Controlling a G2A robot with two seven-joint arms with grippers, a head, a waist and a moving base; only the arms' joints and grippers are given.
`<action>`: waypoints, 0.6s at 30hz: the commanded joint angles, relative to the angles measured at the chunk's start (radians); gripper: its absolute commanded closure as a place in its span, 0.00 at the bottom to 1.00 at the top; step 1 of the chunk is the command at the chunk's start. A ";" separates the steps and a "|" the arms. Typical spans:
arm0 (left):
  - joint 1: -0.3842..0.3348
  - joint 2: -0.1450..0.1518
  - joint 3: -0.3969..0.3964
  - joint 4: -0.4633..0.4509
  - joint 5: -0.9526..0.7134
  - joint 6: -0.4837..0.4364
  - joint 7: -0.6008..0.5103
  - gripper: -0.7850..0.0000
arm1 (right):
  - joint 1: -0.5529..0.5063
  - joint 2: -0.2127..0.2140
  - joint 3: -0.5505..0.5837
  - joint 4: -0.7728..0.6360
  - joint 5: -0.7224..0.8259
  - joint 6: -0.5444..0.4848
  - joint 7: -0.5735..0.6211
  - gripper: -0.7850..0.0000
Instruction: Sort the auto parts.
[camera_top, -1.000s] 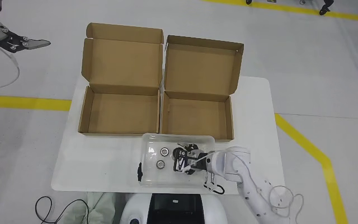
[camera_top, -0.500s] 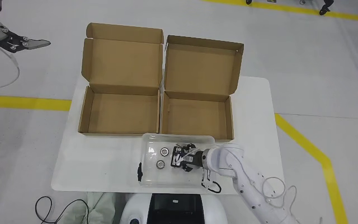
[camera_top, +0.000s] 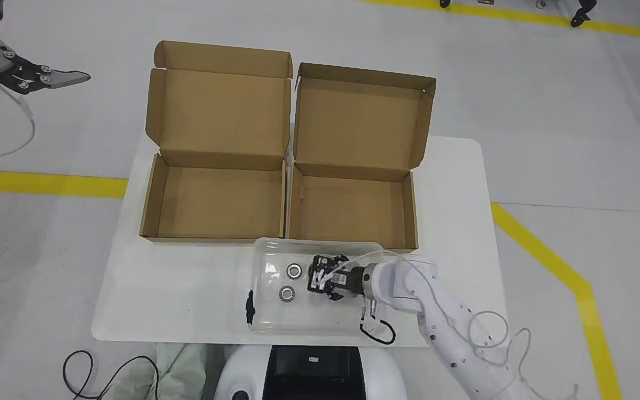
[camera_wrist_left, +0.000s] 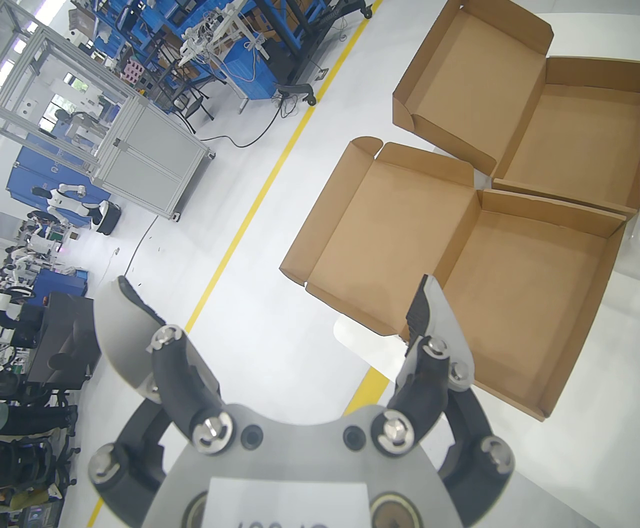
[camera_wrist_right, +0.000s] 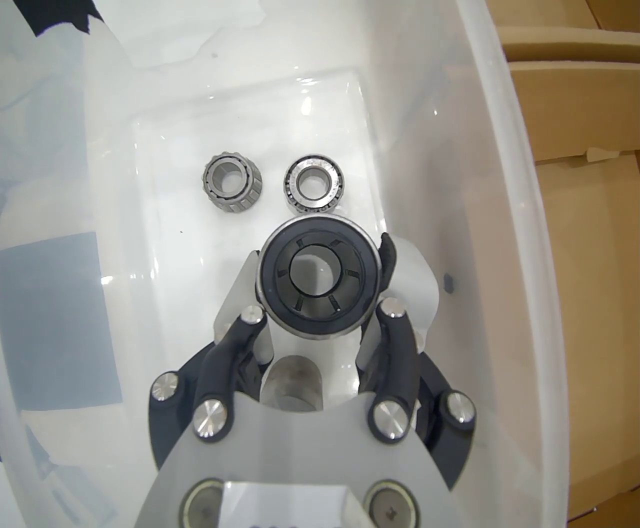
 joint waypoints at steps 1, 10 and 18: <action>0.000 0.000 0.000 0.000 0.000 0.000 0.000 0.00 | -0.006 0.004 0.003 -0.025 -0.004 0.000 0.008 1.00; 0.000 0.000 0.000 0.000 0.000 0.000 0.000 0.00 | -0.068 0.025 0.059 -0.132 0.018 -0.002 -0.146 1.00; 0.000 0.000 0.000 0.000 0.000 0.000 0.000 0.00 | -0.083 0.031 0.077 -0.083 0.080 -0.006 -0.377 1.00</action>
